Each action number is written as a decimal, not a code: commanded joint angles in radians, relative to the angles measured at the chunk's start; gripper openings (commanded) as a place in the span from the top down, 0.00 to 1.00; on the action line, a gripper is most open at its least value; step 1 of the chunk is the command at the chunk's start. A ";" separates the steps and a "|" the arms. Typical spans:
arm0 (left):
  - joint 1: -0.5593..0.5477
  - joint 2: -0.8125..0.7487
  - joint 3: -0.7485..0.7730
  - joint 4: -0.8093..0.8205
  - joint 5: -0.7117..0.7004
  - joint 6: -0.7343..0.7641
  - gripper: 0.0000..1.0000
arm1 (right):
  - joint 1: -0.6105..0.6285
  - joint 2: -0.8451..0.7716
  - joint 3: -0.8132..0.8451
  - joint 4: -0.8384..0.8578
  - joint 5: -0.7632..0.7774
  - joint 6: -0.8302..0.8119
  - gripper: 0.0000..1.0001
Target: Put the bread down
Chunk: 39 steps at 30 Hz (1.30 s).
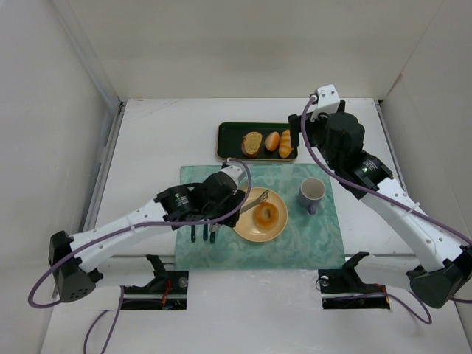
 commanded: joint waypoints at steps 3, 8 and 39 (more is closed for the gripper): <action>-0.005 0.001 0.081 0.048 -0.102 0.023 0.50 | -0.004 -0.045 0.015 0.079 0.075 -0.015 0.00; 0.068 0.104 0.126 0.187 -0.088 0.108 0.51 | -0.004 -0.045 0.015 0.099 0.110 -0.024 0.00; 0.402 0.782 0.709 0.321 0.230 0.413 0.54 | -0.004 -0.072 -0.004 0.108 0.110 -0.024 0.00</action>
